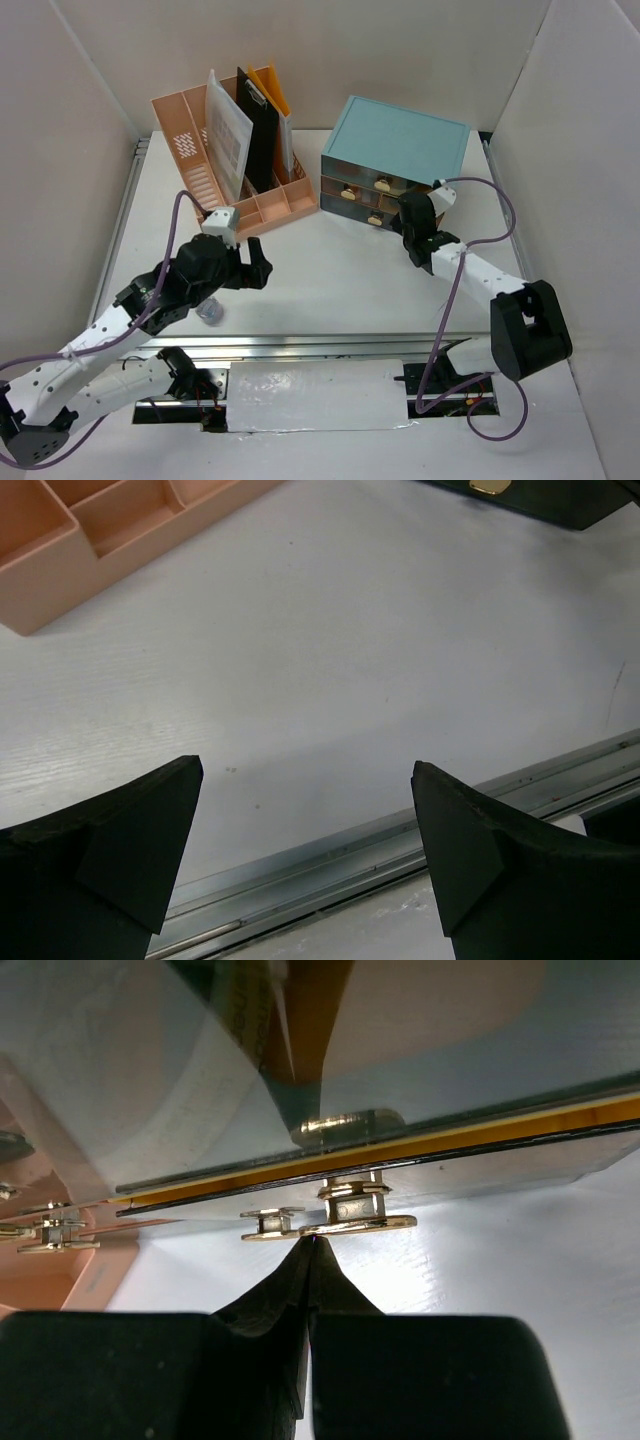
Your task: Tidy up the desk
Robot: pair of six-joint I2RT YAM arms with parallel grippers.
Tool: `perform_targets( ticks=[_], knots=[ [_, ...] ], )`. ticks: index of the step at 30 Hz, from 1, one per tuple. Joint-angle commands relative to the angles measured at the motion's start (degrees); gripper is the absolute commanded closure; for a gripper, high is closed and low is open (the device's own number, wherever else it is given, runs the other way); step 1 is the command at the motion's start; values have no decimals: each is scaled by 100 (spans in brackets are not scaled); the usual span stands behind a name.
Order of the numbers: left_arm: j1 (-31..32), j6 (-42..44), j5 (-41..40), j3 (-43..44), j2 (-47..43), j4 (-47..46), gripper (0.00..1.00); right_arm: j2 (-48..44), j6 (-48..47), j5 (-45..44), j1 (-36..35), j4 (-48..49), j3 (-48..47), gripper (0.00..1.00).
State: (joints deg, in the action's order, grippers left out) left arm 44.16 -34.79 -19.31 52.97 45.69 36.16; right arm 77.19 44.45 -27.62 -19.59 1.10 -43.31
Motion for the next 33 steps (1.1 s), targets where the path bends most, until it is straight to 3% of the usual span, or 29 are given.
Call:
perform_targets(
  ticks=[1, 6, 14, 16, 17, 20, 27, 33],
  knots=[
    [5, -440, 470, -443, 27, -794, 0, 68, -111, -113, 105, 505, -143, 100],
    [13, -819, 823, -911, 27, -1488, 1, 51, -208, -24, 158, 601, -99, 100],
    [5, -1109, 657, -1087, 142, -1946, 0, -28, -69, 546, 255, 821, 146, 100],
    [5, -1258, 552, -1166, 168, -2060, 0, -361, 37, 818, 219, 1092, 558, 89],
    [5, -1328, 525, -1192, 194, -2182, 0, -493, 116, 871, 202, 1172, 682, 67],
    [5, -1601, 420, -1342, 317, -2438, 1, -924, 248, 986, 114, 1156, 991, 40],
    [22, -2348, 437, -1658, 1090, -3807, 0, -1259, 503, 1100, 79, 1286, 1465, 28],
    [93, -2314, 332, -1413, 1320, -3625, 1, -723, 1249, 1601, 79, 2620, 2192, 26]
  ],
)
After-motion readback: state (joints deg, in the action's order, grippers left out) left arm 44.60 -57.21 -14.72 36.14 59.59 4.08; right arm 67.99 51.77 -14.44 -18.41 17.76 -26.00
